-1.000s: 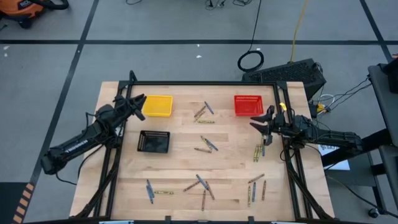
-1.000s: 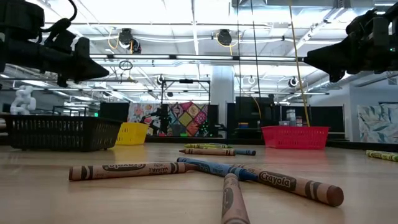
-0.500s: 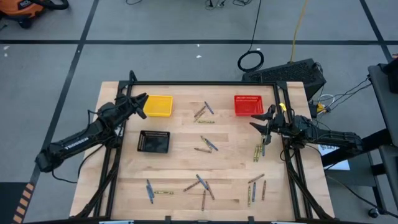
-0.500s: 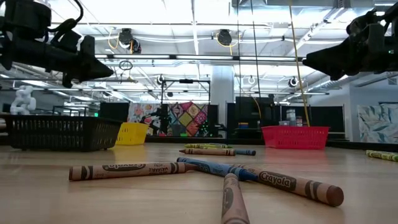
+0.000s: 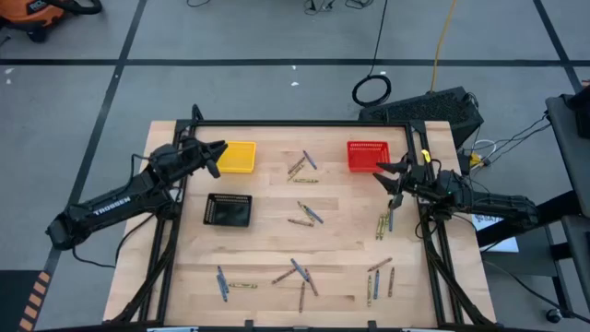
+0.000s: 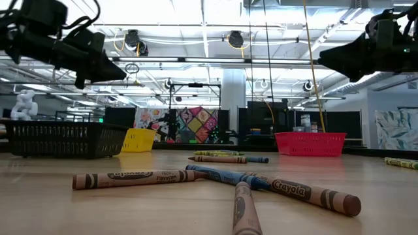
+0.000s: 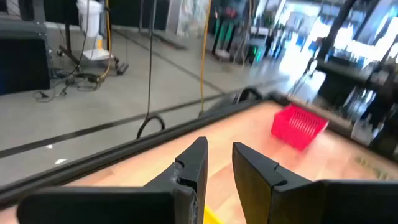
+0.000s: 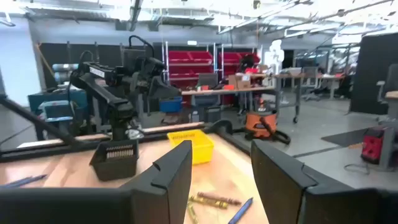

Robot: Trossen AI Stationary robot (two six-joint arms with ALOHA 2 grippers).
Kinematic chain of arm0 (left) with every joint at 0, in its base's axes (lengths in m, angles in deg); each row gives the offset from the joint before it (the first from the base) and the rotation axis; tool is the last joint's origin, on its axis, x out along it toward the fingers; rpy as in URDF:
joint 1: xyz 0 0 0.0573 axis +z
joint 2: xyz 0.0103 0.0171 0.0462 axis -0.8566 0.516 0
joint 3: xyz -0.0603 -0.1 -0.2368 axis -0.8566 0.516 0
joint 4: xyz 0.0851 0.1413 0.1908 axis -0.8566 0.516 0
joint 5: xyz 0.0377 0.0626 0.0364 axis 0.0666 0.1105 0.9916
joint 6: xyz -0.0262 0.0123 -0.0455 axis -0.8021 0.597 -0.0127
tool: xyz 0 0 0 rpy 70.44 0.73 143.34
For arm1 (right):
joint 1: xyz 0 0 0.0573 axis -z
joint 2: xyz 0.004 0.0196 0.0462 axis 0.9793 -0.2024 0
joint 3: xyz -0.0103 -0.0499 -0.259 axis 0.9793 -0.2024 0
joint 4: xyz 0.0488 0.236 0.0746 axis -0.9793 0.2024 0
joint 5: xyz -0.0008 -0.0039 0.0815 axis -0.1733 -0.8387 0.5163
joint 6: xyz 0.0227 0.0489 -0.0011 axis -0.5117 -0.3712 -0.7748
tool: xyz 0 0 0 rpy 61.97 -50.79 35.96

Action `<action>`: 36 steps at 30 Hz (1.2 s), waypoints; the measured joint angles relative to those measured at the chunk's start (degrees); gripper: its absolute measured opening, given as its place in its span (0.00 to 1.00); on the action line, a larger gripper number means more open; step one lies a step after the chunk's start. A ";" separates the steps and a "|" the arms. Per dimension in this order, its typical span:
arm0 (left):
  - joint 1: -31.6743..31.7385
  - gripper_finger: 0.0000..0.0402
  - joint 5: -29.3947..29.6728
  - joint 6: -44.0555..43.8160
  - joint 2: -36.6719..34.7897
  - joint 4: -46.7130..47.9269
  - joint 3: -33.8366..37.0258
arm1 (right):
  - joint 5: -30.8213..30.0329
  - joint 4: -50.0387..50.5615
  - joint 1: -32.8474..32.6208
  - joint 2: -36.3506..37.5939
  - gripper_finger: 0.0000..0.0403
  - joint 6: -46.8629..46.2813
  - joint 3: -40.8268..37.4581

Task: Sort crayons
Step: Put the blue crayon into the red bin

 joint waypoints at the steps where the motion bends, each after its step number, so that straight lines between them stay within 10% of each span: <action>1: -0.01 0.20 -0.57 1.59 1.33 0.81 -1.33 | -0.70 -0.34 0.00 -0.35 0.37 0.51 0.38; 17: 0.06 0.20 1.16 20.94 16.48 2.18 -14.55 | -16.01 -0.90 0.24 -17.20 0.37 7.71 15.25; 27: 0.06 0.20 0.92 33.08 21.11 -13.92 -14.64 | -33.12 0.39 0.26 -20.99 0.37 15.47 17.60; 36: 0.24 0.20 8.58 31.10 21.53 -26.43 -18.40 | -45.37 2.28 -0.21 -21.03 0.37 -4.04 18.08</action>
